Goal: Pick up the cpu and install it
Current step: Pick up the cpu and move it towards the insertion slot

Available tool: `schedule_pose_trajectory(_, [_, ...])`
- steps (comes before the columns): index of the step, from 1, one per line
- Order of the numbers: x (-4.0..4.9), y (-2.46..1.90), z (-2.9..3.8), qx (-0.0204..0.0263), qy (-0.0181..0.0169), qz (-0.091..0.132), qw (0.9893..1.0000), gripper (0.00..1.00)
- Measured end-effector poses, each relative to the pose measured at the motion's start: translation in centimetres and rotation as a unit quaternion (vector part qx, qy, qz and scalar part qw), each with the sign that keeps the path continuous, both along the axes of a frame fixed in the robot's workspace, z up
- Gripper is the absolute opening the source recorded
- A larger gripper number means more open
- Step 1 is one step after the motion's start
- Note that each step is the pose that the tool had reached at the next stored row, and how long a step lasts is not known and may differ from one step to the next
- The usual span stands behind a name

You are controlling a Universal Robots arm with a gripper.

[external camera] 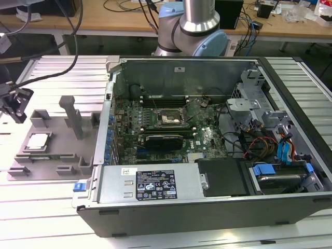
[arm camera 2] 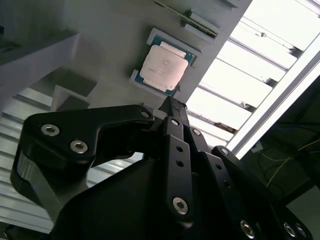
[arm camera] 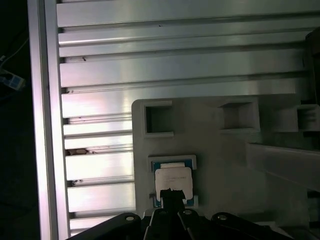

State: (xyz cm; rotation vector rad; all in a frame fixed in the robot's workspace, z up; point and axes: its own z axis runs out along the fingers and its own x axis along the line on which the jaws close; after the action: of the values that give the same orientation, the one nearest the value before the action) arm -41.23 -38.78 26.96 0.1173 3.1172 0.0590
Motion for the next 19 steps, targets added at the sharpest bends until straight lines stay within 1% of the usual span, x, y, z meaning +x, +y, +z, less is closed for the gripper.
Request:
schedule_pose_trajectory(4, [0.17,-0.12,-0.54,0.0,0.0003,0.0,1.0,0.11])
schedule_pose_trajectory(7, [0.21,-0.28,-1.51,0.0,0.0006,0.0,1.0,0.11])
schedule_pose_trajectory(9, [0.23,-0.34,-1.78,0.0,0.0008,0.0,1.0,0.11])
schedule_pose_trajectory(11, [0.29,-0.59,-2.24,0.0,0.002,0.0,1.0,0.11])
schedule_pose_trajectory(13, [0.56,-0.97,-2.7,0.0,0.0049,0.0,1.0,0.11])
schedule_pose_trajectory(14, [0.68,-1.06,-2.8,0.0,0.0059,0.0,1.0,0.11])
schedule_pose_trajectory(15, [1.11,-1.27,-3.03,0.0,0.0087,0.0,1.0,0.11])
schedule_pose_trajectory(16, [1.29,-1.36,-3.17,0.0,0.0096,0.0,1.0,0.11])
schedule_pose_trajectory(17, [1.42,-1.49,-3.45,0.0,0.0101,0.0,0.9999,0.11])
schedule_pose_trajectory(19, [1.43,-1.6,-3.98,0.0,0.0101,0.0,0.9999,0.11])
